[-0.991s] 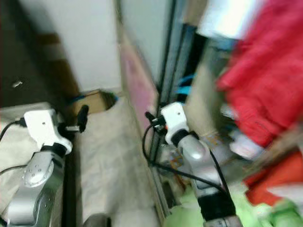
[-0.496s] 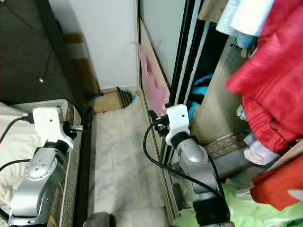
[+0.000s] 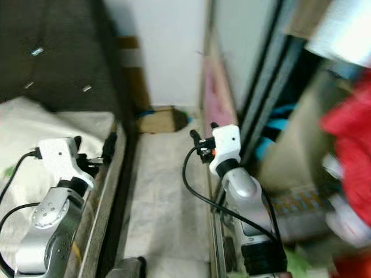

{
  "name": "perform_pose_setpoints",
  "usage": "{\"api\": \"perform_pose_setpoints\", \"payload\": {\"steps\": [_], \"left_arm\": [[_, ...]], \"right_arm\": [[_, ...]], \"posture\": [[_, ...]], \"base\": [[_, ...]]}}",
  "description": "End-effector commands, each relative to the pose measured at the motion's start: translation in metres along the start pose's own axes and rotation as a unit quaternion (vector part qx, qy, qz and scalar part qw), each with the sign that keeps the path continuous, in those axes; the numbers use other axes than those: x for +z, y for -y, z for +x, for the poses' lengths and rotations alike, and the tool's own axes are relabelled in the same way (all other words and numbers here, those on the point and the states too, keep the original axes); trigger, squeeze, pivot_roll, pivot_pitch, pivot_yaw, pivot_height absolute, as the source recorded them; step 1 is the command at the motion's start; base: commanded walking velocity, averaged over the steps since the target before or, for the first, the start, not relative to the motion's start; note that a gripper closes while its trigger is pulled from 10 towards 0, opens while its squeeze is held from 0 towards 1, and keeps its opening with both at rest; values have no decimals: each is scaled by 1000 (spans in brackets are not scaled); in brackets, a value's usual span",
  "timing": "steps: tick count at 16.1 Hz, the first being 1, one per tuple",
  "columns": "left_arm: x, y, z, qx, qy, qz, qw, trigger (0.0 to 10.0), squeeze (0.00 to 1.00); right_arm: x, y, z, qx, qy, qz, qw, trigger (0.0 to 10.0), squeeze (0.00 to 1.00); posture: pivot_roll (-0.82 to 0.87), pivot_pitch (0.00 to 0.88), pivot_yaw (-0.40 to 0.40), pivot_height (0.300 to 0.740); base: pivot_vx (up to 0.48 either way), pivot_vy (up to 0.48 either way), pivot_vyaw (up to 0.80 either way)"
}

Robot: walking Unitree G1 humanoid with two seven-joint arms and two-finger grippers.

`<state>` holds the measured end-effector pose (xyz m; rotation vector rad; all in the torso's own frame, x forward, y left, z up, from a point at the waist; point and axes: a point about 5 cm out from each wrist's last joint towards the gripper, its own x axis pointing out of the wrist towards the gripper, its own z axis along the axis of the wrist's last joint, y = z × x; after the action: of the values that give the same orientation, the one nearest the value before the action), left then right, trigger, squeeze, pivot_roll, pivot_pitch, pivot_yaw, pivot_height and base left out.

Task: Clean up the room

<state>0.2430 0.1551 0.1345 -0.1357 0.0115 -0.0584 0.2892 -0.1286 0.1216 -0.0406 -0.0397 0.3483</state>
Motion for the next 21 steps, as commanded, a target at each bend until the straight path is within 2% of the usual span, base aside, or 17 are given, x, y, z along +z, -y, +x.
{"api": "perform_pose_setpoints", "payload": {"steps": [1, 2, 4, 5, 6, 9, 11, 13, 14, 15, 17, 20, 21], "left_arm": [[5, -4, -1, 12, 10, 14, 1000, 10000, 0], [4, -5, -1, 20, 9, 21, 1000, 10000, 0], [5, -2, 0, 26, 26, 96, 995, 10000, 0], [5, 0, 2, 29, 30, 106, 993, 10000, 0], [1, -3, 6, 49, 9, 67, 997, 10000, 0], [0, -14, 5, 73, 5, 59, 996, 10000, 0], [2, -6, 4, 55, 16, 88, 995, 10000, 0], [0, -8, 0, 101, 5, 87, 991, 10000, 0], [-2, -6, -3, 78, 13, 56, 995, 10000, 0], [-2, -5, -5, 54, 27, 43, 997, 10000, 0], [-4, -9, -9, 70, 28, 54, 996, 10000, 0], [-1, -11, -8, 83, 31, 78, 993, 10000, 0], [-1, -10, -7, 76, 30, 73, 994, 10000, 0]], "right_arm": [[1, -5, -1, 12, 0, 6, 1000, 10000, 0], [-2, -4, -1, 7, -6, 13, 1000, 10000, 0], [-2, -3, 1, 5, -9, 25, 1000, 10000, 0], [-2, -4, 2, 12, -7, 18, 1000, 10000, 0], [-2, -6, 5, 14, -6, 19, 1000, 10000, 0], [0, -7, 9, 18, -3, 19, 1000, 10000, 0], [-1, -9, 9, 24, -6, 19, 1000, 10000, 0], [0, -8, 10, 22, -4, 21, 1000, 10000, 0], [1, -8, 9, 21, -4, 22, 1000, 10000, 0], [1, -8, 8, 20, -4, 23, 1000, 10000, 0], [1, -8, 7, 21, -4, 23, 1000, 10000, 0], [1, -8, 7, 21, -6, 24, 999, 10000, 0], [1, -7, 7, 22, -6, 24, 999, 10000, 0]], "posture": [[16, 0, -27, 740], [15, 0, -30, 740], [14, 0, -31, 740], [14, 0, -26, 740], [16, 0, -26, 740], [17, 0, -29, 740], [14, 0, -29, 740], [14, 0, -34, 740], [13, 0, -35, 740], [13, 0, -35, 740], [9, 0, -36, 740], [8, 0, -43, 740], [7, 0, -46, 740]], "base": [[0, 0, 800], [0, 0, 800], [0, 0, 800], [0, 0, 800], [0, 0, 800], [0, 0, 800], [0, 0, 800], [0, 0, 800], [0, 0, 800], [0, 0, 800], [0, 0, 800], [0, 0, 800], [0, 0, 800]]}}
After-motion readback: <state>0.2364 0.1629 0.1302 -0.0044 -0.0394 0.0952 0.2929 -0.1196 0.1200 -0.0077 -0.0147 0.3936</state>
